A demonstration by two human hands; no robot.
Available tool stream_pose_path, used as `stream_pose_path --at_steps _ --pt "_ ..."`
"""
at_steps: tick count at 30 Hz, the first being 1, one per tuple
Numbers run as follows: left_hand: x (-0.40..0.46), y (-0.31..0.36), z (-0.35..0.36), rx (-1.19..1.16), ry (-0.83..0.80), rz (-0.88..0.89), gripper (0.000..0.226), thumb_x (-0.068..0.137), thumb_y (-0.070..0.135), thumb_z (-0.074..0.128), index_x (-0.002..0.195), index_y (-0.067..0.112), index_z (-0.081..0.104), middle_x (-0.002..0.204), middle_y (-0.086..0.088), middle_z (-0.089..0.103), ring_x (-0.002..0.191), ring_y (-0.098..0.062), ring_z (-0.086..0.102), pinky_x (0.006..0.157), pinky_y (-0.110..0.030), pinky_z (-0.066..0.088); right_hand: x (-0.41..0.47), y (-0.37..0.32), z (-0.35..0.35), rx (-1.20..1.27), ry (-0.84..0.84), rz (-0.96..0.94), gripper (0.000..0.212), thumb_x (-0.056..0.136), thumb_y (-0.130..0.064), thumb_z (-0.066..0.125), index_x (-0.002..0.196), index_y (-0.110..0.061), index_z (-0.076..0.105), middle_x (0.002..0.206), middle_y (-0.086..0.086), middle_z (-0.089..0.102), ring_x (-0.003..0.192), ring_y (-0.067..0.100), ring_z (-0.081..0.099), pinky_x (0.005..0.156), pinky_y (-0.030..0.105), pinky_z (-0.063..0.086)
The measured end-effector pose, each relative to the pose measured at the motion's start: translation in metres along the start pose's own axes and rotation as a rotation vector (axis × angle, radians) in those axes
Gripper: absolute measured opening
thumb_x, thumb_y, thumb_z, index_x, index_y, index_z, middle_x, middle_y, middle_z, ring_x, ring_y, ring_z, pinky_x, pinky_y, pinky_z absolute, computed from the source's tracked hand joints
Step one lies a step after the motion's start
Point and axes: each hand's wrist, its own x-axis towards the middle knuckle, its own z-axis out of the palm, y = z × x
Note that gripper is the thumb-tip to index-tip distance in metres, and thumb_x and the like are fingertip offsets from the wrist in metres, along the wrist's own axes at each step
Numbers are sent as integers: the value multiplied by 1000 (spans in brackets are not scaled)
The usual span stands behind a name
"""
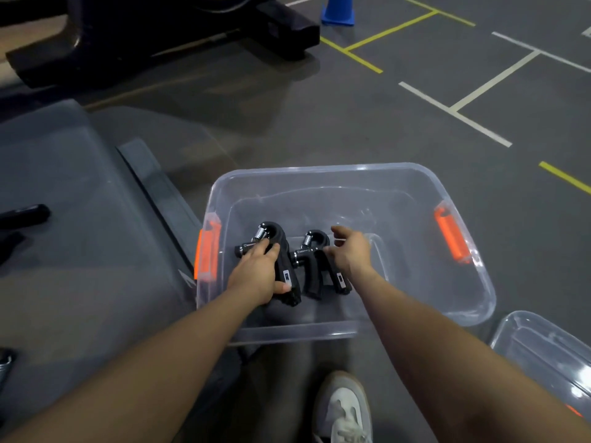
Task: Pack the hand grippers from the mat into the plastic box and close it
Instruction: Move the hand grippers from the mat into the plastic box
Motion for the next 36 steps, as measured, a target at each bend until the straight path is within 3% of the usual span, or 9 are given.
stream_pose_path --at_steps 7,11,17,21,22,24,26,30,36 --pt "-20 10 -45 -7 188 52 58 87 32 62 139 18 39 142 -3 40 132 -25 39 108 -39 37 -20 -36 -9 -50 6 -47 48 81 0 67 127 -3 55 103 8 61 89 17 54 90 31 47" --pt "-51 -5 -87 -22 289 17 55 87 34 60 137 21 41 141 -3 41 132 -26 40 108 -41 36 -46 -92 -6 -127 -66 -154 45 80 1 68 124 0 56 93 6 55 86 17 52 75 25 42" --pt "-120 -65 -143 -89 401 -88 54 85 32 63 134 17 45 135 -9 44 127 -29 46 105 -39 40 -105 -173 38 -221 -184 -361 46 80 -3 70 124 1 55 99 12 60 87 17 53 61 21 42" --pt "-170 -119 -157 -140 463 -201 52 88 31 61 135 17 45 139 -9 42 129 -29 44 107 -36 38 -149 -207 92 -261 -259 -465 51 78 -7 73 126 -1 55 117 16 65 108 24 62 90 24 45" --pt "-183 -133 -157 -149 479 -227 53 87 31 61 135 17 45 139 -9 42 129 -28 44 107 -35 38 -161 -212 107 -274 -281 -481 51 78 -8 73 126 -2 55 116 15 66 108 23 62 89 20 46" --pt "-206 -162 -154 -174 484 -279 53 87 30 62 135 17 45 138 -9 42 129 -27 44 107 -33 36 -184 -216 137 -282 -346 -496 47 79 -5 72 123 -1 56 104 15 64 90 19 60 65 5 43" --pt "-228 -192 -146 -199 468 -337 54 86 30 63 135 17 44 138 -9 42 130 -26 44 107 -31 35 -204 -213 169 -271 -430 -462 44 79 0 70 121 2 56 92 10 55 72 13 52 47 2 38" --pt "-262 -242 -122 -243 433 -454 58 84 32 66 136 17 44 139 -8 42 130 -25 44 110 -32 35 -234 -200 231 -383 -543 -460 45 79 -4 71 121 0 56 95 5 53 87 16 51 69 21 43" --pt "-280 -284 -81 -265 354 -509 59 82 29 67 135 19 43 137 -4 42 127 -23 46 105 -39 41 -259 -174 286 -547 -658 -457 45 81 -7 69 124 -2 55 105 10 58 90 14 50 83 27 45"
